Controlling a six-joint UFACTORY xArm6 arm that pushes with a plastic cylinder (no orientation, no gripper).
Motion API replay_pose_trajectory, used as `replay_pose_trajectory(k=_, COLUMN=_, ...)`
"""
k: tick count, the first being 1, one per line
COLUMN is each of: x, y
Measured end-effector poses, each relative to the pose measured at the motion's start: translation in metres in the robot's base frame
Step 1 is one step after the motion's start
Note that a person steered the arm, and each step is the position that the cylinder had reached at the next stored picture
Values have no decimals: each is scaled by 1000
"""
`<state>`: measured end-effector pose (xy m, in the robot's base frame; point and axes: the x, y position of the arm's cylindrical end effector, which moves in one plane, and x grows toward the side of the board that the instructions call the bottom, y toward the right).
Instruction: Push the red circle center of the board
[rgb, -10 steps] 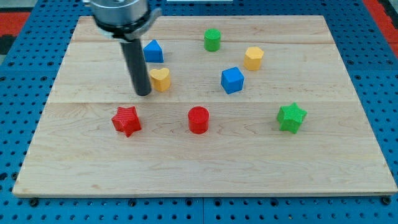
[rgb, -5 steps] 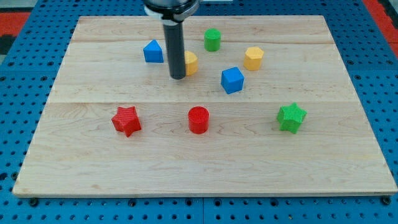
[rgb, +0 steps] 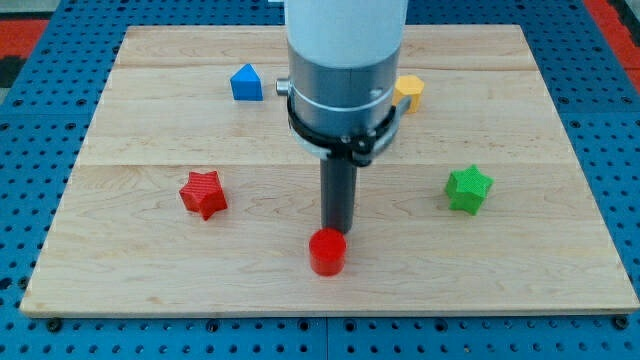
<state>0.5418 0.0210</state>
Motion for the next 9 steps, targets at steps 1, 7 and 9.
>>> replay_pose_trajectory(k=1, x=21, y=58)
replay_pose_trajectory(k=7, x=63, y=-38)
replay_pose_trajectory(k=9, x=-52, y=-86)
